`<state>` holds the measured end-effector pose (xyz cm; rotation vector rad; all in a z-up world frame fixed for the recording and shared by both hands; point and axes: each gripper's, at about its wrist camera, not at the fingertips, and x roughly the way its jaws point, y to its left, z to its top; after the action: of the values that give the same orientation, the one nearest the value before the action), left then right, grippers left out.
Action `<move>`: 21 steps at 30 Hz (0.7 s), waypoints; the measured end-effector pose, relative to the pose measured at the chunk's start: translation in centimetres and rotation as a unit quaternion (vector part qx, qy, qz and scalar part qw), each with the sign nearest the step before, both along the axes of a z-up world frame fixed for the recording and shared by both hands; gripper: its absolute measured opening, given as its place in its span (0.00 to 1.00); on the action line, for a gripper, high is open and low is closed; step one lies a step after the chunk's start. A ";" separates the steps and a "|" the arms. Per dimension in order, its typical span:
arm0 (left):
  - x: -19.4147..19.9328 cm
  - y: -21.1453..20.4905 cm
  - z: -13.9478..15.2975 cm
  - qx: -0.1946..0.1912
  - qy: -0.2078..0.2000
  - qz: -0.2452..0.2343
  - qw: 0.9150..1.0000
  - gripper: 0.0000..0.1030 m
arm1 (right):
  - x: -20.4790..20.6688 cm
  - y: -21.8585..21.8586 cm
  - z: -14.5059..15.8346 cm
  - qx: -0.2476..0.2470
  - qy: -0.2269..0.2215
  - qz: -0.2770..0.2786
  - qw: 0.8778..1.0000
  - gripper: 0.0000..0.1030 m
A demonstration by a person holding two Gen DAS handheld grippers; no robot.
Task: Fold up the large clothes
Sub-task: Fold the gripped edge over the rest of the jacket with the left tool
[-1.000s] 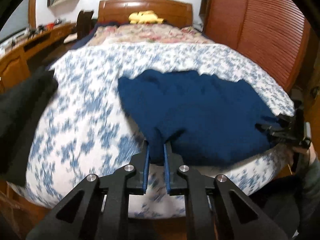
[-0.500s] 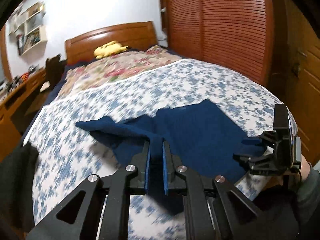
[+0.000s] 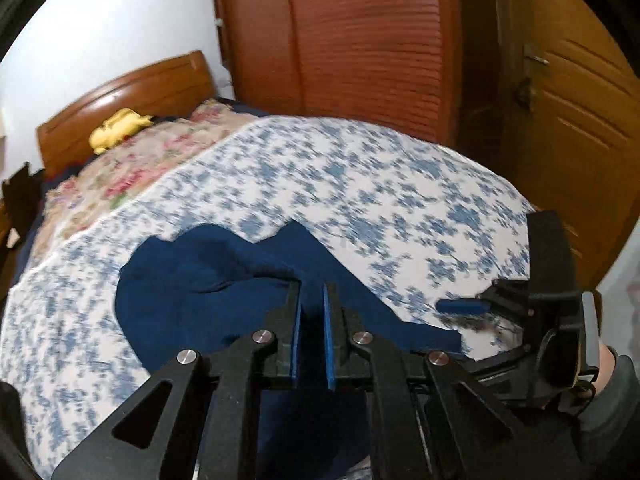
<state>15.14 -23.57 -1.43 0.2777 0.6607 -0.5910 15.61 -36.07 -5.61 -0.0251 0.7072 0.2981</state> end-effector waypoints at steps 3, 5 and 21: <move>-0.2 -0.7 -1.6 0.004 0.024 -0.006 1.000 0.09 | -0.3 -0.3 0.4 -0.002 -0.004 -0.003 1.000 0.59; -0.5 -0.4 -2.4 0.007 0.035 -0.008 0.999 0.10 | -0.3 -0.2 0.5 -0.002 -0.004 -0.003 1.000 0.59; -3.5 6.0 -0.8 0.001 0.003 0.025 1.000 0.37 | 1.0 0.4 2.5 0.007 -0.029 -0.005 1.000 0.59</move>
<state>11.69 -17.58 -2.28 0.2616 0.6717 -0.5438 16.62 -35.67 -3.10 -0.0170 0.6472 0.2910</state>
